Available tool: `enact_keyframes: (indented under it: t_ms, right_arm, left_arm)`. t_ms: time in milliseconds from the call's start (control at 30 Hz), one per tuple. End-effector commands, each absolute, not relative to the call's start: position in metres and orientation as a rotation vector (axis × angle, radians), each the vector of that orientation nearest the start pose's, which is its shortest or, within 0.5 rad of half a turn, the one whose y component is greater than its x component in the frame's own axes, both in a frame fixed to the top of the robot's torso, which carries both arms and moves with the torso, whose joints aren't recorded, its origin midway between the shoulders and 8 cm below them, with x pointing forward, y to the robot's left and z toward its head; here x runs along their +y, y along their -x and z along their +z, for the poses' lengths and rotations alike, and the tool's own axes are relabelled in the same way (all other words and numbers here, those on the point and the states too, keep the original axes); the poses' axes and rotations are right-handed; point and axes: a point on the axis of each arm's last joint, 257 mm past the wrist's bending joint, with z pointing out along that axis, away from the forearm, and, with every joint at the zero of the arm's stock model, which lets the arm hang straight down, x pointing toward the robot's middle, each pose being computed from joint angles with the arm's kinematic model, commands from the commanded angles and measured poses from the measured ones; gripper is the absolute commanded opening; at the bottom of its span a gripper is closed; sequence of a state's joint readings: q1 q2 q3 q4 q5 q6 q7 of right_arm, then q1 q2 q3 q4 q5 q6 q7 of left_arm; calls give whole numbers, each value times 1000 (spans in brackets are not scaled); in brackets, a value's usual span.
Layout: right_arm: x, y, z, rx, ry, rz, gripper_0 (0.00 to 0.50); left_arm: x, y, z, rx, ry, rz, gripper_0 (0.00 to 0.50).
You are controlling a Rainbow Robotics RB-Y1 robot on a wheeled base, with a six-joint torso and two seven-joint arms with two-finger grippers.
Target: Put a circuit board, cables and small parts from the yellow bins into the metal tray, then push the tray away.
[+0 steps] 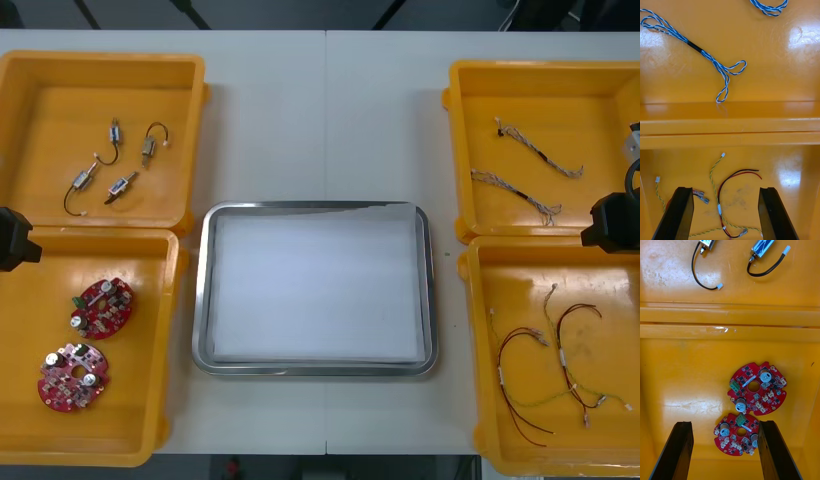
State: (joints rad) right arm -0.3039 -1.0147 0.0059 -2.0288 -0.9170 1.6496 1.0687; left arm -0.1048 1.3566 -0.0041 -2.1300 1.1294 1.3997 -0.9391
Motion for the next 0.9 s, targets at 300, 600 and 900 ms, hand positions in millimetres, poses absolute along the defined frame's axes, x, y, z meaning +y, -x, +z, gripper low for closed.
enact_keyframes:
  t_ms: [300,600,900]
  right_arm:
    - [-354,-423,-168,2657,55,-66,500]
    - [-354,-423,-168,2657,55,-66,500]
    - [-354,-423,-168,2657,55,-66,500]
  left_arm:
    - [405,-388,-148,2651,126,126,500]
    - [405,-388,-148,2651,126,126,500]
    - [405,-388,-148,2651,126,126,500]
